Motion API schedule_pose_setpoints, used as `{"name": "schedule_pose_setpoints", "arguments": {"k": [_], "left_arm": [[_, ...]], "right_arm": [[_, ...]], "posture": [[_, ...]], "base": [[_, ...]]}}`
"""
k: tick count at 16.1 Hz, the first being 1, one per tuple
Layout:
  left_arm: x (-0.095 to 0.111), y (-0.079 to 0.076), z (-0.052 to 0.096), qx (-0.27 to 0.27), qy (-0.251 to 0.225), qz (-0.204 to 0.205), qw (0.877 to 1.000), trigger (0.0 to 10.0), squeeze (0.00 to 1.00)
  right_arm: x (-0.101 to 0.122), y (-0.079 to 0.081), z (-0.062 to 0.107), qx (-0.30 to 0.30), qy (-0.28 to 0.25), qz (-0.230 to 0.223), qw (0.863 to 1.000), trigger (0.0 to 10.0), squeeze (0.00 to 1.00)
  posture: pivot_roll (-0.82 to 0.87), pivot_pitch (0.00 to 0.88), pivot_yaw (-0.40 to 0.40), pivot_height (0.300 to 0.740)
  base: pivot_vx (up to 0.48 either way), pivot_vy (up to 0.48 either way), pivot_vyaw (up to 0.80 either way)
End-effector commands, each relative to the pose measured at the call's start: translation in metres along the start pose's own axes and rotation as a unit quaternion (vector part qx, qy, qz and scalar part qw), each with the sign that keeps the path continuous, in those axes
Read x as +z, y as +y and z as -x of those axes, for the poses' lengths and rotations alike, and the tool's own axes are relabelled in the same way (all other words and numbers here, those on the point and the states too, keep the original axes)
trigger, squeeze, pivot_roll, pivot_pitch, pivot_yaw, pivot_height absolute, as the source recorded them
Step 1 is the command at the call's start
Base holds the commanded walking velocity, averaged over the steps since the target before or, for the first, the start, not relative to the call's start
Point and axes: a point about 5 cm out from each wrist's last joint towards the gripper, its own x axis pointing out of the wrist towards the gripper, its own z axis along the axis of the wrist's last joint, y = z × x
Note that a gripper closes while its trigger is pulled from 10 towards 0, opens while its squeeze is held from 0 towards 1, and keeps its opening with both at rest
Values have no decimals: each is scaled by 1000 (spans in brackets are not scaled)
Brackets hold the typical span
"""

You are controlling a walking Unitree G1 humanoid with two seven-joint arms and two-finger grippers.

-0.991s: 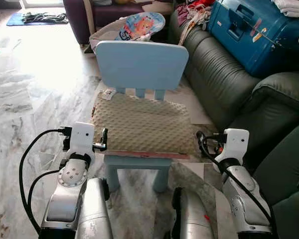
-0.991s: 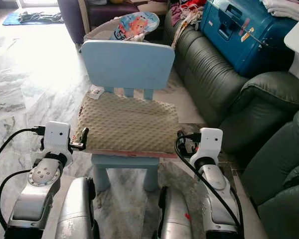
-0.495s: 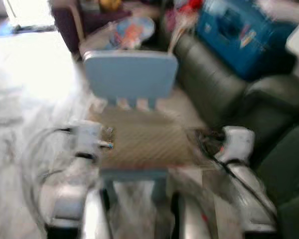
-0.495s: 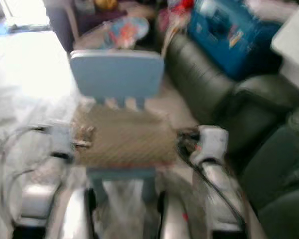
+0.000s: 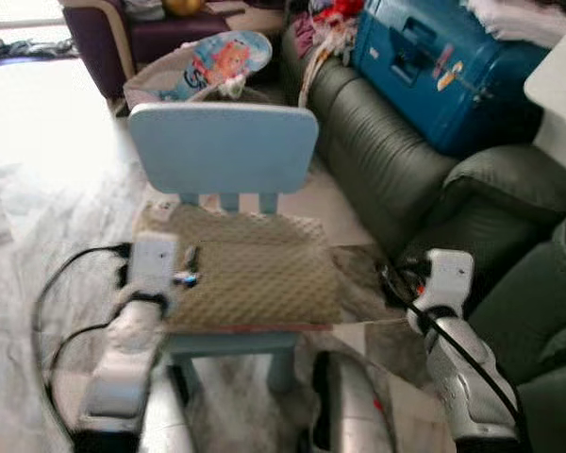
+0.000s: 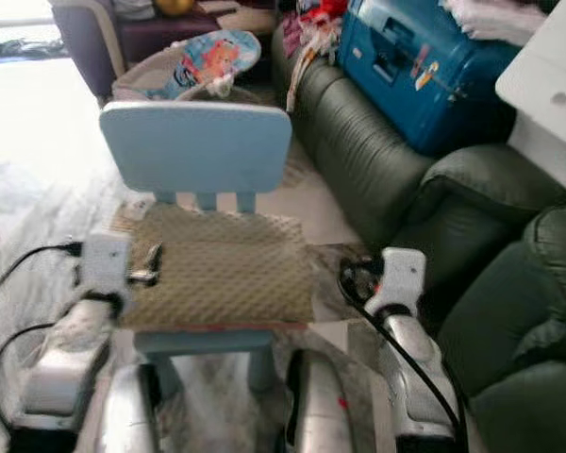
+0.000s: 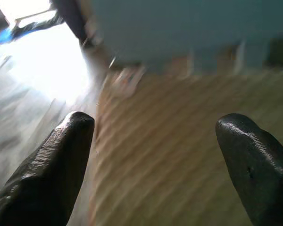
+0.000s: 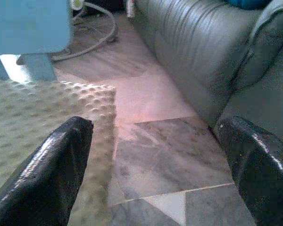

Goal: Move the pillow to the sofa

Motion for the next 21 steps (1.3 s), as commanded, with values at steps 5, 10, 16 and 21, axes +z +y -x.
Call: {"name": "schedule_pose_setpoints", "arguments": {"k": [5,10,16,21], "left_arm": [[-10,19,-18,-5,52,-31,998,10000,1000],[-13,44,-36,9,82,-25,996,10000,722],[-23,46,-63,-1,137,3,991,10000,0],[-29,46,-77,3,164,13,986,10000,0]], "right_arm": [[-13,5,-14,44,85,-32,995,10000,1000],[-12,30,-35,108,114,-42,987,10000,1000],[8,49,-61,145,97,-11,985,10000,1000],[9,57,-73,157,96,4,983,10000,0]], "posture": [[11,65,-67,542],[8,168,-70,542],[-12,240,-95,542],[-17,263,-140,542]], "base": [[0,0,0],[0,0,0],[0,0,0],[0,0,0]]}}
